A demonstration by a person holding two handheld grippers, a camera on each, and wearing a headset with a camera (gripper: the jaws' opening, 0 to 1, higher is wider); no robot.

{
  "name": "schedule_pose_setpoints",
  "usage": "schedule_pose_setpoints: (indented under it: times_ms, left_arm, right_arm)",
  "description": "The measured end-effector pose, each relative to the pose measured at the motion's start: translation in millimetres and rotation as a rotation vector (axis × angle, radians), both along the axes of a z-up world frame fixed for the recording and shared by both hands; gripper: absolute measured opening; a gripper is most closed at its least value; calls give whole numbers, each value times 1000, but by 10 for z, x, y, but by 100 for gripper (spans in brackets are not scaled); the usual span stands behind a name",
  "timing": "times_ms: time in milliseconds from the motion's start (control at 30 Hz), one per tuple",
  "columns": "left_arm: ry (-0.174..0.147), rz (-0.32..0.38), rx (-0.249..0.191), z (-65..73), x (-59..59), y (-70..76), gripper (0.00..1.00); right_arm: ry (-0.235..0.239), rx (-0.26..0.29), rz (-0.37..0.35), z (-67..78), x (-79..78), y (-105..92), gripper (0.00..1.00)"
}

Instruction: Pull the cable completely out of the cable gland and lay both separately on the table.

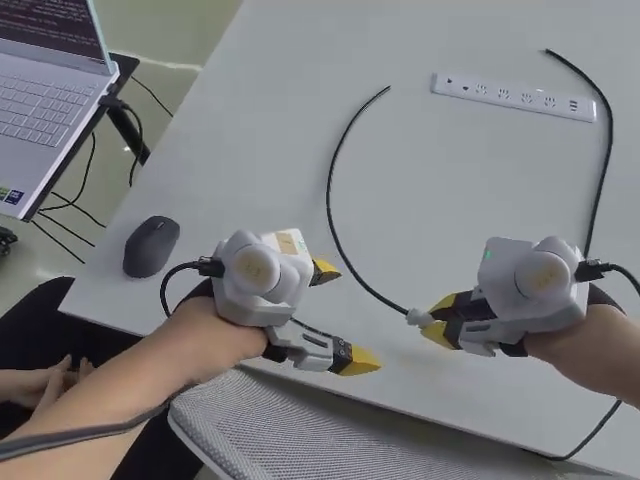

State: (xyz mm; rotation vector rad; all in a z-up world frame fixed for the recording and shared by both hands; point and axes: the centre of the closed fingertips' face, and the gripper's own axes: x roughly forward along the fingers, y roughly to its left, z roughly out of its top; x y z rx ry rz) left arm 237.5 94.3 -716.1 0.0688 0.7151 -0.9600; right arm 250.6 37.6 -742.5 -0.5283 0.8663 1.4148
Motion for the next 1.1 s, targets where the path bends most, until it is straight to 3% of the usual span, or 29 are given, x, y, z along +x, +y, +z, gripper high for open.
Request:
schedule_pose_setpoints:
  times_ms: [133, 333, 567, 667, 867, 1100]
  left_arm:
    - [-15, -39, 22, 12, -5, -117, 76]
    - [-27, -45, 0, 106, 30, -214, 75]
    - [-43, -107, -28, 206, 57, -382, 75]
    - [-53, -132, -16, 233, 85, -423, 75]
    - [-42, -176, -81, 331, 50, -564, 66]
    - [-41, -202, -107, 354, 9, -677, 59]
  right_arm:
    - [-6, 8, 15, 84, -38, -68, 6]
    - [-8, 23, 30, 218, -97, -139, 6]
    - [-10, 43, 53, 384, -178, -199, 6]
    - [-11, 44, 63, 425, -208, -225, 6]
    - [-15, 65, 74, 546, -245, -241, 6]
    - [-39, 67, 111, 634, -250, -232, 6]
